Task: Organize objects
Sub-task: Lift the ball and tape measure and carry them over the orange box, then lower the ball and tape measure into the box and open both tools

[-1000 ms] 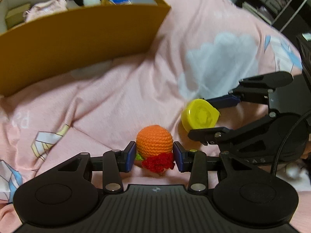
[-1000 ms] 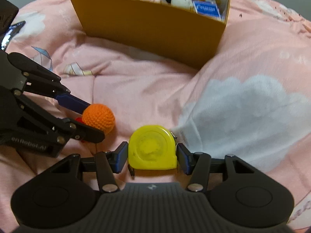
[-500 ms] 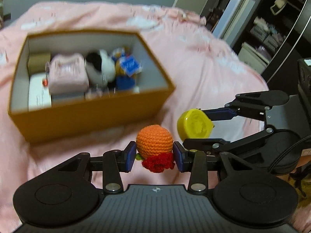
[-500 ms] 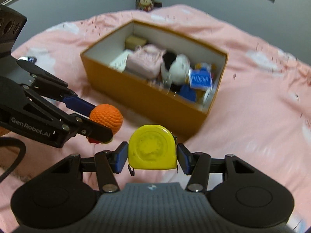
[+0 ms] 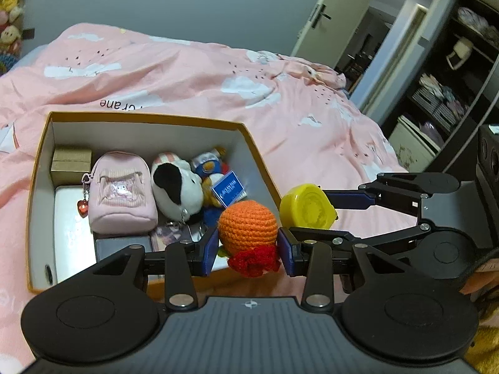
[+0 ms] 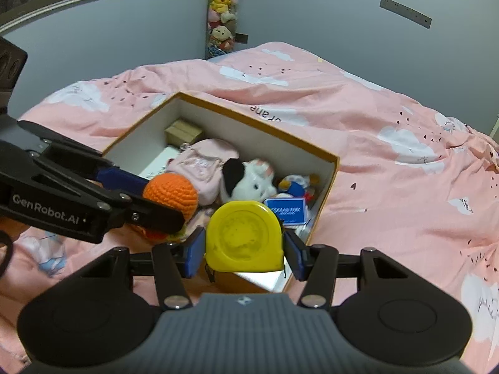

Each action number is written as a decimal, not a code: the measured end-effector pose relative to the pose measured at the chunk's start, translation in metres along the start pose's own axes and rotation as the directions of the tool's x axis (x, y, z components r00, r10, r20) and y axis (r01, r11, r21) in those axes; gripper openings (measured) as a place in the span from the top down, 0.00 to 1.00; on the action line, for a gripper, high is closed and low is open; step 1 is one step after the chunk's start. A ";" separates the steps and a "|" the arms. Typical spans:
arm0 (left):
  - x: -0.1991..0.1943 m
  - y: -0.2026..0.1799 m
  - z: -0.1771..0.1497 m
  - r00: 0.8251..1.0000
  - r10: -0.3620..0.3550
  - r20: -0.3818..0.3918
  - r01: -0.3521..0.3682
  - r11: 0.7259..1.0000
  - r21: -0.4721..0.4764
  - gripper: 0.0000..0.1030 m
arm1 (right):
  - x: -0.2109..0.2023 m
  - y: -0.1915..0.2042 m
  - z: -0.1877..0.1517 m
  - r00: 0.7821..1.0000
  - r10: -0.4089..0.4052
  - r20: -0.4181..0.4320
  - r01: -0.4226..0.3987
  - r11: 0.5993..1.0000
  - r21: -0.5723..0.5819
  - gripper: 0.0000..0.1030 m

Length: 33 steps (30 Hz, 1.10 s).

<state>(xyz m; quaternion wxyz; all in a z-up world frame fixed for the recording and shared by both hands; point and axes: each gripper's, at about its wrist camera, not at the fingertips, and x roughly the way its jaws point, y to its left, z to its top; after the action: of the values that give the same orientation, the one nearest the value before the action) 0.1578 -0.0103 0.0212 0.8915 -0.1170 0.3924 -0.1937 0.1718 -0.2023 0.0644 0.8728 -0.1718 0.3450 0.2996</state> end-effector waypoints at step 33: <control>0.112 0.069 0.026 0.938 -0.086 -0.336 0.022 0.981 -0.190 0.55 | 0.156 -0.010 0.031 0.859 0.086 -0.505 -0.165 0.980 -0.113 0.46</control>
<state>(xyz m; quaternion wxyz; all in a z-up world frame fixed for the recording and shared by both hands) 0.2638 0.0038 -0.0594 0.7892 -0.1740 0.5544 -0.1987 0.2851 -0.1309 -0.0228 0.7173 -0.2861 0.5448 0.3270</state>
